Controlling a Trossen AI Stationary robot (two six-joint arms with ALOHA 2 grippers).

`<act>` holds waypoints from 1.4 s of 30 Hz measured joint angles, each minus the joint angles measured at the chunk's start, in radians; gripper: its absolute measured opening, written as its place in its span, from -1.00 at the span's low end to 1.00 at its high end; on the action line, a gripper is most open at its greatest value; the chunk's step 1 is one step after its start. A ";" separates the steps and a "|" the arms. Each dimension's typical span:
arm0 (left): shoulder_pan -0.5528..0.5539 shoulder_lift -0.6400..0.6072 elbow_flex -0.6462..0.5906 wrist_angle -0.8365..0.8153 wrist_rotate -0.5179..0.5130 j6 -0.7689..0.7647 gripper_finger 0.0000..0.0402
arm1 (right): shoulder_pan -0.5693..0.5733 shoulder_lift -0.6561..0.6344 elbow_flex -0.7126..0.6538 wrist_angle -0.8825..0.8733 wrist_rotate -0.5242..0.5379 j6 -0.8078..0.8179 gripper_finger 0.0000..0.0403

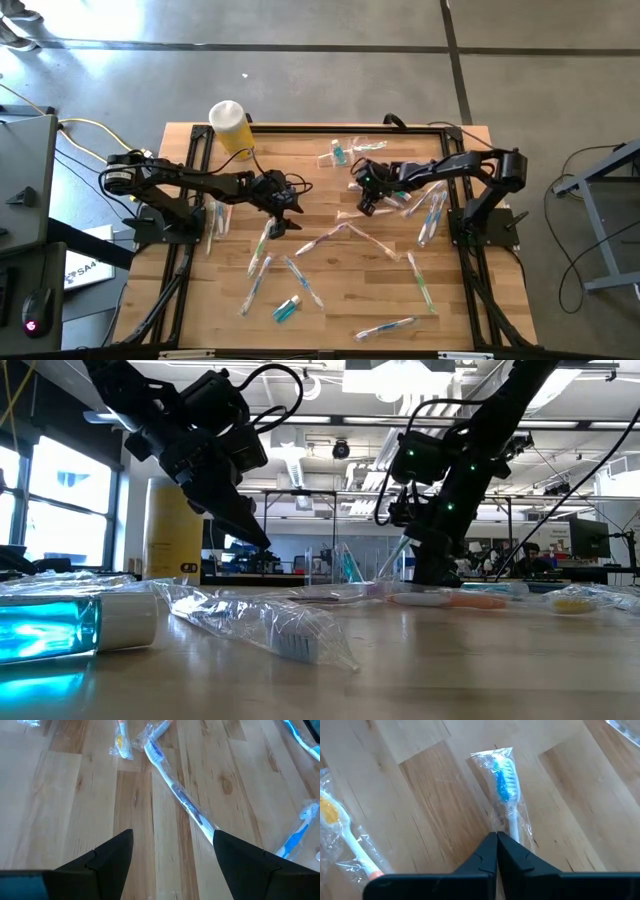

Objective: Pick & Place toothbrushing station
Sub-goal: Put the blue toothbrush into the transparent organizer

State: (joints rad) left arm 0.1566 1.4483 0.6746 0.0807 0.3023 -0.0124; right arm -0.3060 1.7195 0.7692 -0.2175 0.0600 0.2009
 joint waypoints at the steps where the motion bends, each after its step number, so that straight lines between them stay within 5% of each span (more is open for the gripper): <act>1: 0.000 0.000 0.000 0.000 0.000 0.000 0.34 | 0.006 0.000 0.000 0.002 0.001 -0.003 -0.99; 23: 0.000 0.000 0.000 -0.002 0.000 0.000 0.34 | 0.149 -0.132 -0.006 -0.044 -0.020 -0.049 -0.98; 42: 0.000 0.000 0.000 -0.002 0.000 0.005 0.34 | 0.149 -0.134 -0.003 -0.072 0.014 -0.049 -0.98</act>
State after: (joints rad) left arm 0.1564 1.4487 0.6746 0.0788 0.3023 -0.0076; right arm -0.1570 1.5856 0.7666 -0.2897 0.0738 0.1524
